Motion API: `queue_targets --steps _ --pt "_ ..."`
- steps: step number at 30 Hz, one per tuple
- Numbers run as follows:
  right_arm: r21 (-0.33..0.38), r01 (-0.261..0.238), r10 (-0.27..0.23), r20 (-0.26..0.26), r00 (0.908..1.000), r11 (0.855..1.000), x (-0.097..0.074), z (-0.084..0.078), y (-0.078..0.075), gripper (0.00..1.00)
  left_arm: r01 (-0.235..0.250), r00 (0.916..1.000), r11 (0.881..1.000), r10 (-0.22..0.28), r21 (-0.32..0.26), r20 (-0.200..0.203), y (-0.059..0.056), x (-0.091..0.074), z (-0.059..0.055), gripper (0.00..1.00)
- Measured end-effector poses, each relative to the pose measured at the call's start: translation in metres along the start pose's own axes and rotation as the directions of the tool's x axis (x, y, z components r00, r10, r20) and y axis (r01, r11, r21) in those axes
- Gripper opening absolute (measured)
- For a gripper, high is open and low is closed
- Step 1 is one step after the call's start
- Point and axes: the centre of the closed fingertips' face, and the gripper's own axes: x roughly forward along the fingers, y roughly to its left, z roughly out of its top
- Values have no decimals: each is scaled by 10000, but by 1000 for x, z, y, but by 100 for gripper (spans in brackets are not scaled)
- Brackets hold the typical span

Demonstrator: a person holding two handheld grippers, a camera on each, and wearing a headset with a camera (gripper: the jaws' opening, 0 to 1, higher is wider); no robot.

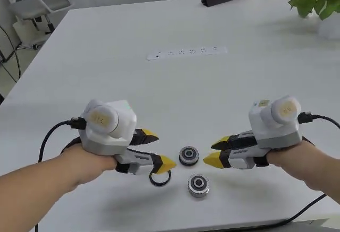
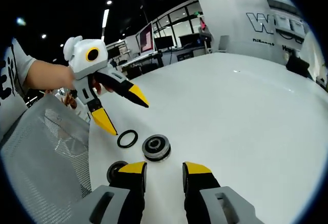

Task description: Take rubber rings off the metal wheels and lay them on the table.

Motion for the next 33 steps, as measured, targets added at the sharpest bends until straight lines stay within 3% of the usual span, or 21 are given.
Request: queue_targets --steps 11,24,33 --pt "-632 -217 211 -112 9997 9978 13 0 4 24 232 9997 9997 -232 39 6 -6 13 2 39" --pt "-494 -295 293 -50 9996 9983 15 -1 6 25 531 9986 9985 -530 123 -20 -17 30 7 32" --pt "-393 -269 269 -3 9996 9989 15 -1 6 26 602 9982 9981 -601 152 -66 -17 37 9 25"
